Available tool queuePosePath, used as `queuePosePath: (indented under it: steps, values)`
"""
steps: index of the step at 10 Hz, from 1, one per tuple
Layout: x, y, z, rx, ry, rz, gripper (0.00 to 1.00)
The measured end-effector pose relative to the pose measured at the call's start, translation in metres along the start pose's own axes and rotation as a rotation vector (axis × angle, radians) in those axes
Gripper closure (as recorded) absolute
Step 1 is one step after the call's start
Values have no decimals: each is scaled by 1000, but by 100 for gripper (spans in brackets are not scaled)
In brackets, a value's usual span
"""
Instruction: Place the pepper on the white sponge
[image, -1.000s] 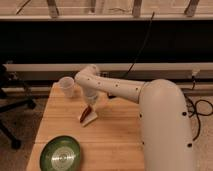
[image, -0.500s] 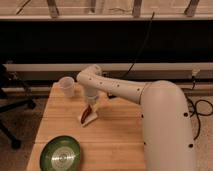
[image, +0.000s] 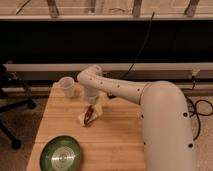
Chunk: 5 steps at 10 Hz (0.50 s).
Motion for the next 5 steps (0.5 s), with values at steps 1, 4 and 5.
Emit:
queuePosePath:
  steps: [1, 4, 5]
  values:
    - [1, 1, -2, 1, 7, -1, 20]
    - [6, 2, -20, 14, 28, 5, 20]
    - [6, 2, -23, 11, 26, 4, 20]
